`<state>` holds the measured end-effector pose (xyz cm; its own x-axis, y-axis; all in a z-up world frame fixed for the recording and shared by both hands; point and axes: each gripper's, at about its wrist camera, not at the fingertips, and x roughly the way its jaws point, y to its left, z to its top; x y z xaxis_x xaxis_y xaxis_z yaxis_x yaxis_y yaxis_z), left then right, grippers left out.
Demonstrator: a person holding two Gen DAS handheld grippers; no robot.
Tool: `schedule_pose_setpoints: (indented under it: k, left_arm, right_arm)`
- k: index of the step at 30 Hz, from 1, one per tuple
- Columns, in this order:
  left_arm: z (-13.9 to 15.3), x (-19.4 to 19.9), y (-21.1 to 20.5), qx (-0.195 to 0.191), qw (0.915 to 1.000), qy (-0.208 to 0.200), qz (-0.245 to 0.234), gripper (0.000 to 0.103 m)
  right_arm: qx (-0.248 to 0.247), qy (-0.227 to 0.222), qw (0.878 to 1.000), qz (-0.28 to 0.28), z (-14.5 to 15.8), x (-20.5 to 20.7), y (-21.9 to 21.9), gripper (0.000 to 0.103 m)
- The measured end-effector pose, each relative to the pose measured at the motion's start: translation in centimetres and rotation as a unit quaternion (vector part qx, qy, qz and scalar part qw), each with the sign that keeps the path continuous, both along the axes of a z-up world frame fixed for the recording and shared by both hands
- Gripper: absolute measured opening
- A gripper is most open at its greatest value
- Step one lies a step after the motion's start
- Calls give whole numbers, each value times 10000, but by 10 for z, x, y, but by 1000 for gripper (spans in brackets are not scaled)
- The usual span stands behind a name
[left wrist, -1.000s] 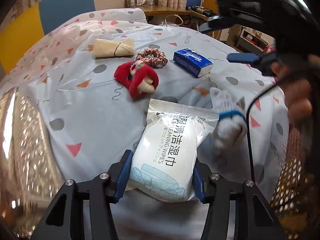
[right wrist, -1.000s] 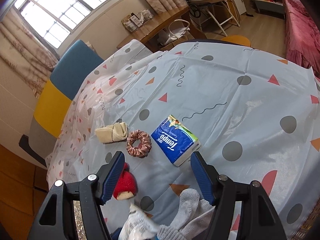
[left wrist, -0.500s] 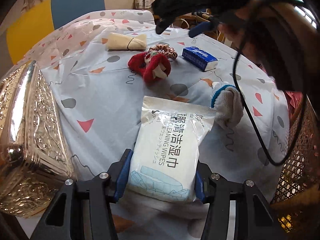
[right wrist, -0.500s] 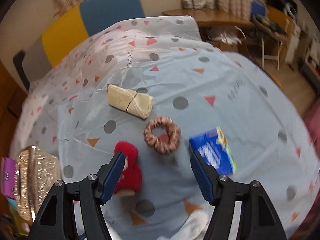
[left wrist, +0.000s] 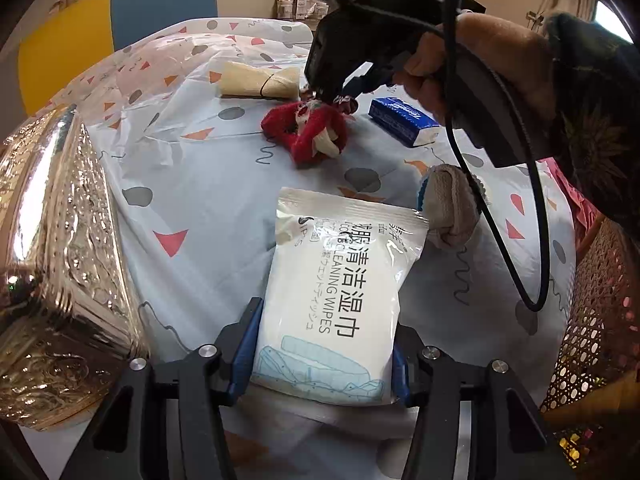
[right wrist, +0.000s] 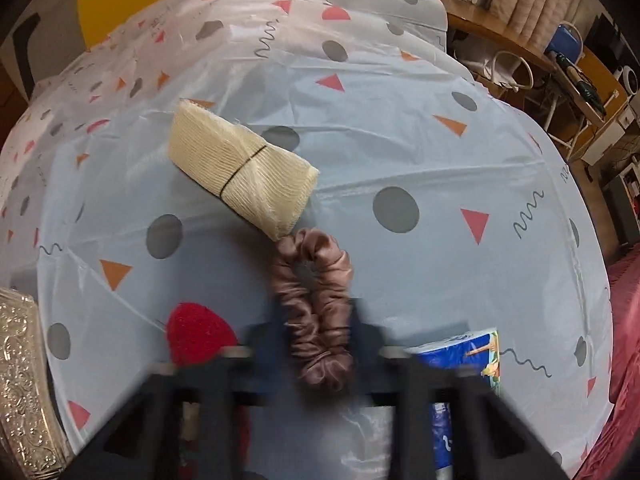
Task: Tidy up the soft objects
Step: 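Grasp the brown satin scrunchie with the right gripper, then carry the wet-wipes pack into the gold tray and open the left gripper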
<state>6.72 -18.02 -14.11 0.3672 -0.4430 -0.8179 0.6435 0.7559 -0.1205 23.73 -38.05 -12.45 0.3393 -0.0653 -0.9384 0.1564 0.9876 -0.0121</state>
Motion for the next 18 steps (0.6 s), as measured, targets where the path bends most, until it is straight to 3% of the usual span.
schedule_pose_setpoints:
  k: [6, 9, 14, 18]
  left_arm:
    - [2, 1, 0, 1, 9999, 89, 110, 53]
    - [6, 5, -2, -1, 9996, 220, 186, 52]
    - [29, 6, -5, -46, 9995, 125, 279, 51]
    - [57, 18, -3, -187, 9987, 55, 466, 51]
  right_arm:
    - [254, -858, 9957, -249, 53, -44, -4, 17]
    - [617, -1286, 9885, -508, 71, -72, -9, 17]
    - [886, -1638, 9778, -965, 66, -96, -7, 17]
    - [725, -1785, 9736, -1221, 61, -101, -12, 17]
